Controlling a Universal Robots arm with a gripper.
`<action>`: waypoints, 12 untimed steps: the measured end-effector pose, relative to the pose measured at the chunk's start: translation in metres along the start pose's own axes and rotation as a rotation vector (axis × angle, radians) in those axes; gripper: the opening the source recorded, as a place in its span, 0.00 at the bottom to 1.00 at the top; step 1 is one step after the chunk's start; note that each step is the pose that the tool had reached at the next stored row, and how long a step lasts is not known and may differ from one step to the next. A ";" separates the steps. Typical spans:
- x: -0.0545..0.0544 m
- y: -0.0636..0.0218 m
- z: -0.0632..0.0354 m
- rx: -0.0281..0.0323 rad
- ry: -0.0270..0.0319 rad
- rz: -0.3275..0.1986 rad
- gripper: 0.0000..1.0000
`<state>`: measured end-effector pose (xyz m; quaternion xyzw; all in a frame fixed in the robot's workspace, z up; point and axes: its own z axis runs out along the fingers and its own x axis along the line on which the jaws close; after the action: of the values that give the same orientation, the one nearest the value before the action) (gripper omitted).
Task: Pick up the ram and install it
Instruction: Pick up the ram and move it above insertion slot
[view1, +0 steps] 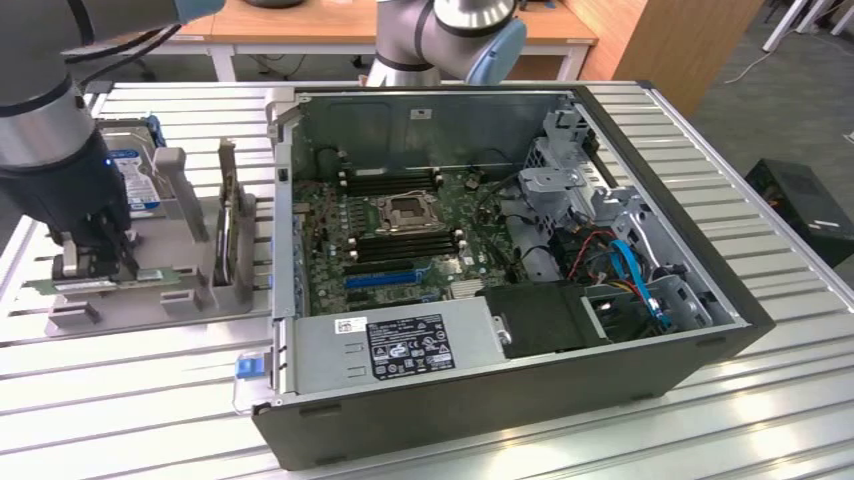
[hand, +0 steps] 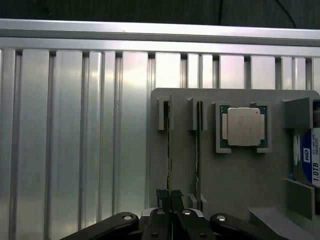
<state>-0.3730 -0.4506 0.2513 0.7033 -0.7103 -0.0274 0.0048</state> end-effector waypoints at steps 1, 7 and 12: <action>0.000 0.0001 -0.0031 0.0000 0.0000 0.000 0.12; -0.001 0.0009 -0.0204 -0.0001 0.0001 0.000 0.12; -0.001 0.0016 -0.0354 -0.0001 0.0001 0.000 0.12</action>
<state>-0.3730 -0.4506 0.2867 0.7033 -0.7103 -0.0274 0.0048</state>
